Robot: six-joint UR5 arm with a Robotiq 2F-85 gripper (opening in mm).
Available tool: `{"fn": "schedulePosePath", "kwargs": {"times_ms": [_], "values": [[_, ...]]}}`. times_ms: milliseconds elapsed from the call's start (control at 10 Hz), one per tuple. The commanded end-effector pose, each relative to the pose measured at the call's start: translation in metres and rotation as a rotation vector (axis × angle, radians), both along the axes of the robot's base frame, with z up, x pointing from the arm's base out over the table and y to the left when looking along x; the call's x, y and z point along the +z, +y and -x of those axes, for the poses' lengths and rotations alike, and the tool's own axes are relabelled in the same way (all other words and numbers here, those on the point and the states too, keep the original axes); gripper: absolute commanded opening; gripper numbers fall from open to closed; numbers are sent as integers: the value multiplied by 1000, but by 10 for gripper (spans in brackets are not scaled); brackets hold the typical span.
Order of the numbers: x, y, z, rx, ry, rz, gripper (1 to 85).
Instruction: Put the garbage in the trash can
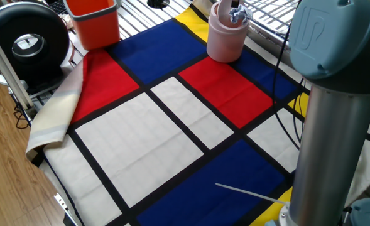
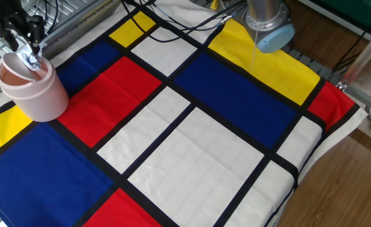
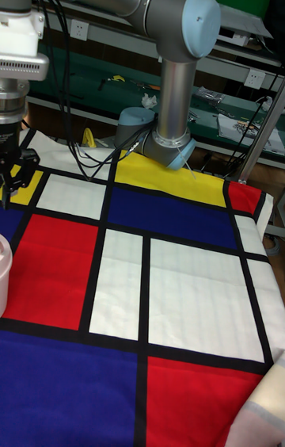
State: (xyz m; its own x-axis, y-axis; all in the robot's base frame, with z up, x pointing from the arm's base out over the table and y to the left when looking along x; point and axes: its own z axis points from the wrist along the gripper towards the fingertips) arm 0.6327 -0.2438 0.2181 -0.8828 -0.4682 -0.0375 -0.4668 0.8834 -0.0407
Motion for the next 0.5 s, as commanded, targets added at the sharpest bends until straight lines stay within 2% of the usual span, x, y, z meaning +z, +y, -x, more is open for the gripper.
{"fn": "schedulePosePath", "kwargs": {"times_ms": [0, 200, 400], "values": [[2, 0, -9, -48, -40, -7, 447], [2, 3, -13, -88, -54, -19, 450], [2, -2, -14, -127, -61, -3, 450]]}}
